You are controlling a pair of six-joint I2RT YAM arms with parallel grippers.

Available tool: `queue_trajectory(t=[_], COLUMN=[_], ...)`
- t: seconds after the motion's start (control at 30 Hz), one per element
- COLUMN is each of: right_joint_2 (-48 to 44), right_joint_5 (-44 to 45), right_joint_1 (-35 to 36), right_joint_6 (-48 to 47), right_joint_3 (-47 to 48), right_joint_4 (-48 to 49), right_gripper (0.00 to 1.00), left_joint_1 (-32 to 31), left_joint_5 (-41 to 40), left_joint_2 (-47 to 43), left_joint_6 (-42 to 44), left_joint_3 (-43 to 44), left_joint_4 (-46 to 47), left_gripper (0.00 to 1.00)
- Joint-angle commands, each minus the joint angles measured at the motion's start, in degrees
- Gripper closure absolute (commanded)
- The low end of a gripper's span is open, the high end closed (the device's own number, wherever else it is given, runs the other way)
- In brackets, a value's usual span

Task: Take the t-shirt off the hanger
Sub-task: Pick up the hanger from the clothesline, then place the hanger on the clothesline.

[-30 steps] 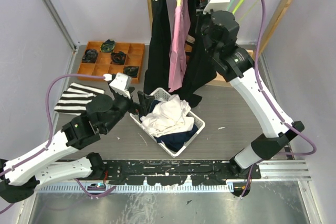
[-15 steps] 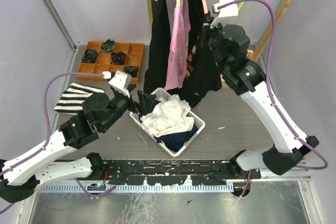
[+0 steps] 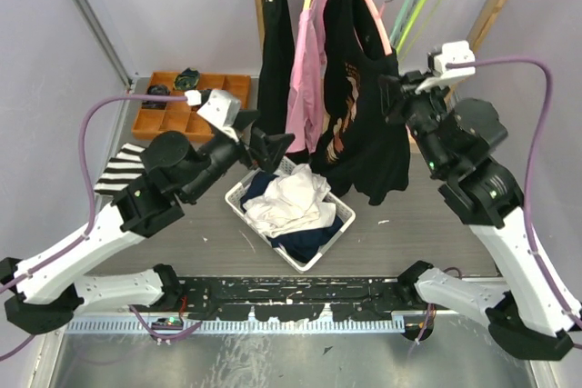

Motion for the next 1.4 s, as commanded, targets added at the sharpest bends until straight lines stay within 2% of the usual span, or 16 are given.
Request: queue_trajectory(t=[0.0,0.3,0.57,0.9,1.27,1.37], right_joint_2=[-6.3,-14.1,-20.2,-23.8,-26.5,-27.0], right_joint_5=[-3.9,-5.6,-8.9,-9.7,-10.9,-11.8], right_joint_1=[0.2,0.2,0.2,0.0,-1.4,-2.2], right_joint_6=[0.7,0.6,2.6,3.5,3.5,3.7], right_joint_3=[-2.7,-7.1,-11.6,-14.1,-14.5,-14.7], right_joint_4=[6.6,3.9,3.0,0.2,-1.5,-1.9], right_gripper=[0.99,0.99,0.99,0.99,0.99,0.99], left_joint_1=[0.0,0.1,0.0,0.0,0.1,0.2], left_joint_5=[2.9,3.4,1.7,-2.1,-6.9,-7.4], left_joint_2=[4.8,16.4,25.6,36.5,45.7,47.0], left_joint_6=[2.3,3.8,5.3,8.4,12.8,13.4], left_joint_3=[5.9,17.8,24.3,33.3,43.7,44.7], left_joint_4=[5.8,8.6,10.5,14.6,13.7,14.0], left_gripper=[0.02,0.02,0.02,0.02,0.0,0.05])
